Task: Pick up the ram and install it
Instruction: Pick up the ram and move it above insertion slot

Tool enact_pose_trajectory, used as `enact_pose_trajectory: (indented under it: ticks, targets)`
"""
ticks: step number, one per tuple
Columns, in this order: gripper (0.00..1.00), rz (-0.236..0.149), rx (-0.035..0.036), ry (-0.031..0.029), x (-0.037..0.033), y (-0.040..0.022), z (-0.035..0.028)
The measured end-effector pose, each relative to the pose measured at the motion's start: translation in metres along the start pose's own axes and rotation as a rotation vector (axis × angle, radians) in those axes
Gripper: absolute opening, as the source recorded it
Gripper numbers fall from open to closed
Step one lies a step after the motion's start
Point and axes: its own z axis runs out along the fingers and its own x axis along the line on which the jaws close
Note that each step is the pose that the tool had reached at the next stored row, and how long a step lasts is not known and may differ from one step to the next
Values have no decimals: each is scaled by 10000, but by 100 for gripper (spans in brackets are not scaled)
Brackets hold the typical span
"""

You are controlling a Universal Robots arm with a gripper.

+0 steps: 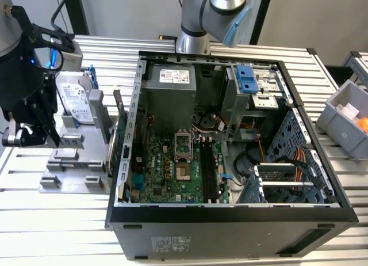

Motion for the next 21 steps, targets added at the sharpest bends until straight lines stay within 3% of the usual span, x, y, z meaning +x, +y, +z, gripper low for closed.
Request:
enact_pose_trajectory:
  ticks: [21]
  targets:
    - [0,0,0,0,-6,1,-155]
